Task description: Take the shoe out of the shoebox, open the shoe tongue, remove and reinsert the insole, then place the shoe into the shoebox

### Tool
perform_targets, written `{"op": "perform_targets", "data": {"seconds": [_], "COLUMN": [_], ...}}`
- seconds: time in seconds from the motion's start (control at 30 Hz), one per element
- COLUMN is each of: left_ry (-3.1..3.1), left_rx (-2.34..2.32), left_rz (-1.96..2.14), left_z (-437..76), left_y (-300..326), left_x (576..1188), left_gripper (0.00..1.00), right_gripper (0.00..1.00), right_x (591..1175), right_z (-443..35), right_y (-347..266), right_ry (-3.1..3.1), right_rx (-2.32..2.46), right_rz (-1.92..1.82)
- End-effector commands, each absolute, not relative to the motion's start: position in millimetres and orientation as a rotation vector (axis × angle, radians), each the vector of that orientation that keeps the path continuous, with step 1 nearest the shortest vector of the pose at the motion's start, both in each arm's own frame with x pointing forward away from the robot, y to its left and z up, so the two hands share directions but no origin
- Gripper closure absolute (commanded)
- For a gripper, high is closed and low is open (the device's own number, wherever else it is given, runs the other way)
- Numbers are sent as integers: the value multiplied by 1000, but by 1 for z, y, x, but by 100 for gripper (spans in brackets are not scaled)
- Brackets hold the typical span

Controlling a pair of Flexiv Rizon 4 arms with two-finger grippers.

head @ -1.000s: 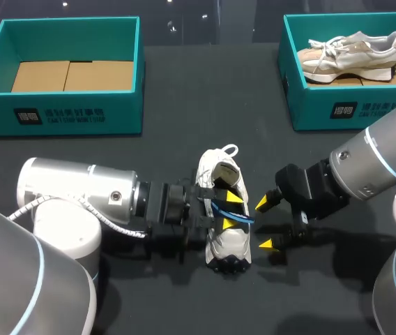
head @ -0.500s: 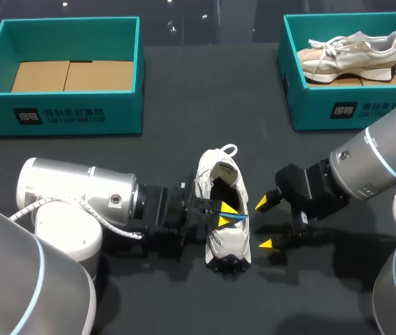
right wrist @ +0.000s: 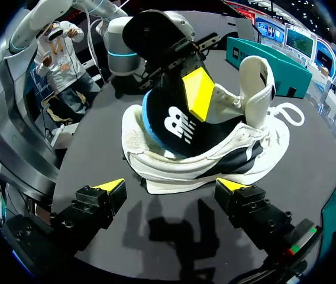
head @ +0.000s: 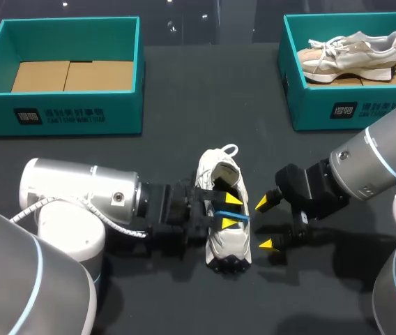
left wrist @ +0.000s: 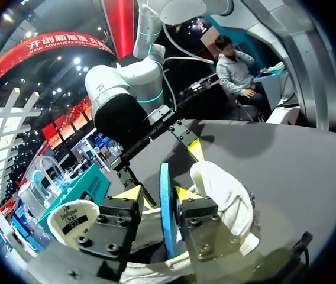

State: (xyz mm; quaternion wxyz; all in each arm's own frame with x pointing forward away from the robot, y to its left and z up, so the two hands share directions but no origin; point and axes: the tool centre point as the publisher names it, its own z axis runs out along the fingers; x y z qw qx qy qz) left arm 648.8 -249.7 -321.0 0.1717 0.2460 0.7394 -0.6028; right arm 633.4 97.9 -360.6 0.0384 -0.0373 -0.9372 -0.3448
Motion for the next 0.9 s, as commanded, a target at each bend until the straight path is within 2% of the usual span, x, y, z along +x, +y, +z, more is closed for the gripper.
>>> {"op": "perform_targets", "data": {"seconds": [0.03, 0.1, 0.5, 0.67, 0.7, 0.73, 0.77, 0.9], "left_ry": [2108, 2111, 2182, 2185, 2184, 2182, 2178, 2188], "left_rx": [715, 727, 824, 793, 792, 793, 794, 807], "left_rz": [-1701, -1701, -1558, -1556, -1564, -1568, -1582, -1586], "left_z": [-310, -309, -348, -346, -341, -337, -334, -321], "left_y": [-240, -241, -250, -246, -245, -244, -243, -241], "left_x": [641, 639, 654, 662, 660, 659, 658, 651], "left_gripper": [79, 100, 100, 100, 99, 81, 73, 62], "right_gripper": [0, 0, 0, 0, 0, 0, 0, 0], "right_x": [632, 632, 632, 632, 632, 632, 632, 632], "right_z": [-360, -360, -360, -360, -360, -360, -360, -360], "right_y": [98, 98, 98, 98, 98, 98, 98, 98], "right_ry": [-2878, -2878, -2878, -2878, -2878, -2878, -2878, -2878], "right_rx": [-115, -115, -115, -115, -115, -115, -115, -115], "right_rz": [-1057, -1057, -1057, -1057, -1057, -1057, -1057, -1057]}}
